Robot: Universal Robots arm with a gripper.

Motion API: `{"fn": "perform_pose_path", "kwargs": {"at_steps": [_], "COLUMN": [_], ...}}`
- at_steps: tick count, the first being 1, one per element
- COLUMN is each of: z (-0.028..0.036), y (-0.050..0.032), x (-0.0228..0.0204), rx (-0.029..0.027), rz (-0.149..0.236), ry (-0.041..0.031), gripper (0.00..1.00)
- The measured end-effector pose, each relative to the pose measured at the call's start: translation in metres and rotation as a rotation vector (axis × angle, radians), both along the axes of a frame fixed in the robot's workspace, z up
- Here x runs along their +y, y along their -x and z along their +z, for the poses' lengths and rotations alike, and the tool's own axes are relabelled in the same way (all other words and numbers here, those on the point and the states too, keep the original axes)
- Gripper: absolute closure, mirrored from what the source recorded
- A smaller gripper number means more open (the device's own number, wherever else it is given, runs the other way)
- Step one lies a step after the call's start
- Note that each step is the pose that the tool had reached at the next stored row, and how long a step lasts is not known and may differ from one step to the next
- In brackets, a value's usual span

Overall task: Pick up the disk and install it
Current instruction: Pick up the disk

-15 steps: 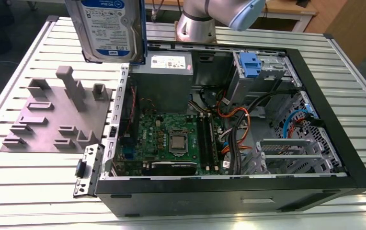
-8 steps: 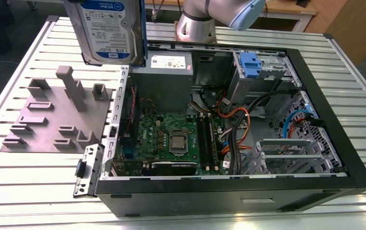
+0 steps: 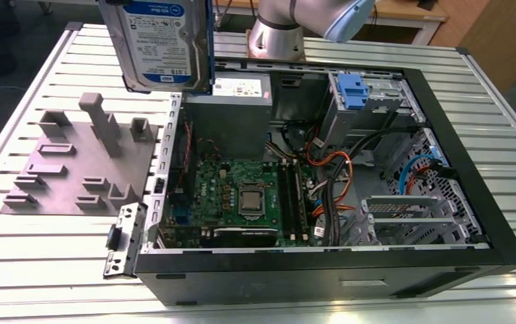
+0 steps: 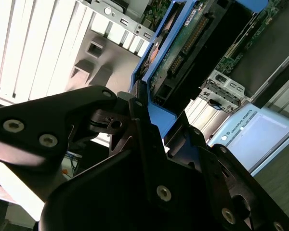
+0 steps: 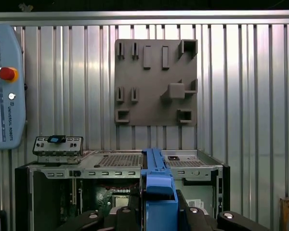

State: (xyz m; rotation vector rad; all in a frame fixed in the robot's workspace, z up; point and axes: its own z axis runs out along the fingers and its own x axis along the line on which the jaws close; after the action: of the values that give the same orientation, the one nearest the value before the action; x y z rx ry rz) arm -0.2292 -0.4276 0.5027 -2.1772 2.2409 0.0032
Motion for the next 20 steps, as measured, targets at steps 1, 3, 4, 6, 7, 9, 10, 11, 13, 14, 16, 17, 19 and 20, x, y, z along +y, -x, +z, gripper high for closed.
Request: {"fn": "perform_pose_path", "kwargs": {"at_steps": [1, 3, 4, 6, 7, 9, 10, 11, 13, 14, 16, 17, 19, 20], "z": [0.0, -0.0001, -0.0001, -0.0001, -0.0001, 0.0, 0.0, 0.0, -0.0001, -0.0001, -0.0001, 0.0, 0.0, 0.0], "y": [-0.0017, -0.0039, -0.0042, -0.0042, -0.0044, -0.0045, -0.0046, -0.0046, -0.0045, -0.0045, -0.0045, -0.0046, -0.0045, -0.0045], "x": [0.0, 0.0, -0.0001, 0.0, 0.0, 0.0, -0.0001, -0.0003, -0.0012, -0.0018, -0.0034, -0.0043, -0.0061, -0.0068], "rx": [0.0002, 0.0003, 0.0003, 0.0003, 0.0004, 0.0004, 0.0004, 0.0003, 0.0004, 0.0003, 0.0003, 0.0004, 0.0004, 0.0004], "rz": [0.0, 0.0, 0.0, 0.0, 0.0, 0.0, 0.0, 0.0, 0.0, 0.0, 0.0, 0.0, 0.0, 0.0], "ry": [0.0, 0.0, -0.0001, -0.0001, 0.0, 0.0, 0.0, 0.0, -0.0001, -0.0001, 0.0, 0.0, 0.0, 0.0], "gripper": [0.64, 0.64, 0.64, 0.64, 0.64, 0.64, 0.64, 0.64, 0.64, 0.64, 0.64, 0.64, 0.64, 0.64]}}
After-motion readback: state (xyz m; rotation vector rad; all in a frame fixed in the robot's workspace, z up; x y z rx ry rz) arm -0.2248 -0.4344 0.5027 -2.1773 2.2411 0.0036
